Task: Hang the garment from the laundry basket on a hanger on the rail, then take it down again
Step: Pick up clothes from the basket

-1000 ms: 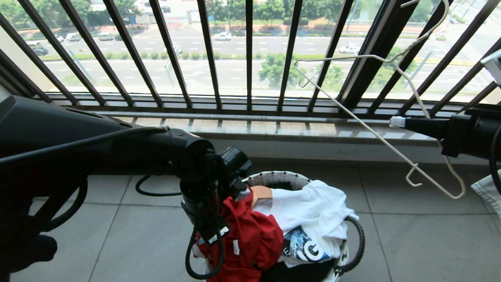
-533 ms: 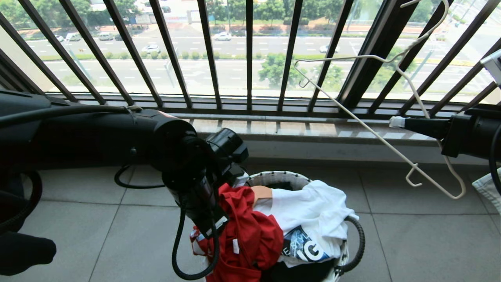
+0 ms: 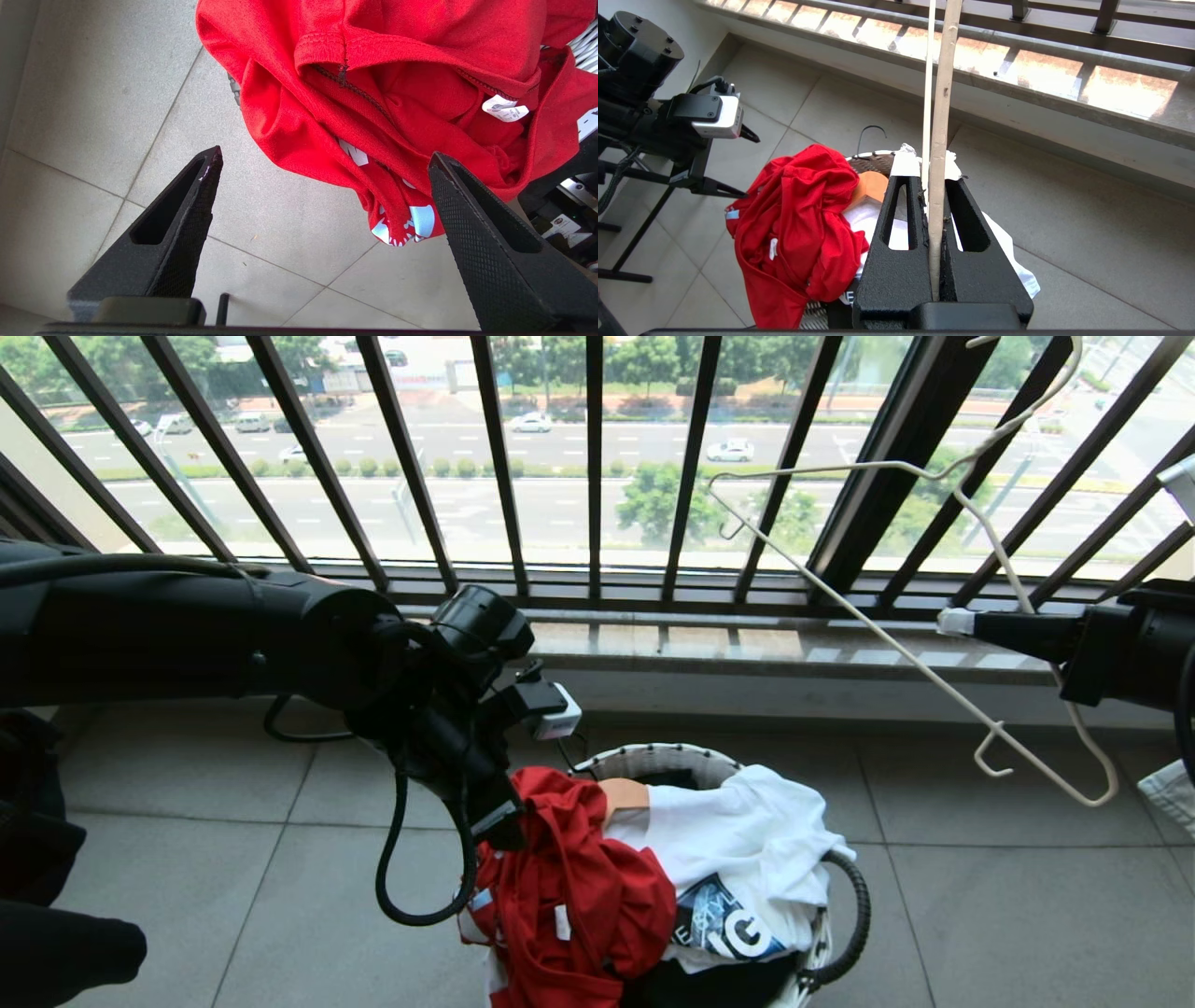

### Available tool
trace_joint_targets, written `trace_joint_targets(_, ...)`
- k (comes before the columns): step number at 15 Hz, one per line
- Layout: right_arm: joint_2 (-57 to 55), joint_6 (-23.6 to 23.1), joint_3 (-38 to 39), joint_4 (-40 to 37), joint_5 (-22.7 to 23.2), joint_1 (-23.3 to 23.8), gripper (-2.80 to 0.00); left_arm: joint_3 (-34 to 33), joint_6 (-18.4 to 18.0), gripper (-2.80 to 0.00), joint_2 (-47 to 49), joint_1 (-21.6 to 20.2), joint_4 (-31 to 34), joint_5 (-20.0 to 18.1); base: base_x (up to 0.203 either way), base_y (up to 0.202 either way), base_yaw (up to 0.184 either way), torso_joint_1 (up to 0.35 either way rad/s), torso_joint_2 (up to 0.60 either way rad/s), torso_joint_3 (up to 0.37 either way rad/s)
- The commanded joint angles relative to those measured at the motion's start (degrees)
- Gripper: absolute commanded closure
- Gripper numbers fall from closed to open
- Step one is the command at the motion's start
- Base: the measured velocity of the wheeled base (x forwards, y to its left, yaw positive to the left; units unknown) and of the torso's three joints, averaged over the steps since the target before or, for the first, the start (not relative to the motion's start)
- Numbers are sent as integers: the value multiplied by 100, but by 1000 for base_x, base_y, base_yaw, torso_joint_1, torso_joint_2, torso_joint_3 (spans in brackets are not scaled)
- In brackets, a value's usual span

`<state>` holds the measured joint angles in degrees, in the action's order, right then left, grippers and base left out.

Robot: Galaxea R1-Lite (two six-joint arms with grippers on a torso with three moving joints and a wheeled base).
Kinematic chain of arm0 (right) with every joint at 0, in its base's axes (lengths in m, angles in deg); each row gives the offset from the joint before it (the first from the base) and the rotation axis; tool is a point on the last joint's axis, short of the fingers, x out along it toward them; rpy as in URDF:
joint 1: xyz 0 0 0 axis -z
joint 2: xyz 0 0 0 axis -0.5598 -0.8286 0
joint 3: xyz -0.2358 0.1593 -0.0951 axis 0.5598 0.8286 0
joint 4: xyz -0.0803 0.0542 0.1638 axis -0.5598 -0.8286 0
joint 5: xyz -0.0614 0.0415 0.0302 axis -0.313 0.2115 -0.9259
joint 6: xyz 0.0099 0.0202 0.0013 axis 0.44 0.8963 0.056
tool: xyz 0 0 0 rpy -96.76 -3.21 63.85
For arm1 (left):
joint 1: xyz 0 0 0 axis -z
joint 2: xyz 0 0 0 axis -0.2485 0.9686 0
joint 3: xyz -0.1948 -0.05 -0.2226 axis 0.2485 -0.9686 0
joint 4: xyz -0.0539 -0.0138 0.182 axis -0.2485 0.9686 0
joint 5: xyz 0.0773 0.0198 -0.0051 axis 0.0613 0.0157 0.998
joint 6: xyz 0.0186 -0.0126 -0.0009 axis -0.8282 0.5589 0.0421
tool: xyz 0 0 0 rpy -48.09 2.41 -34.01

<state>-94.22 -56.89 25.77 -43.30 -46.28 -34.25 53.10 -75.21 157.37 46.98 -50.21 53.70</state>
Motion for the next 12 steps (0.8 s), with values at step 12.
trace_joint_targets(12, -45, 2, -46, 13, 22, 100, 0, 205, -2063, -280, 859, -472, -1082, -994, 0, 0, 0, 0, 0, 0)
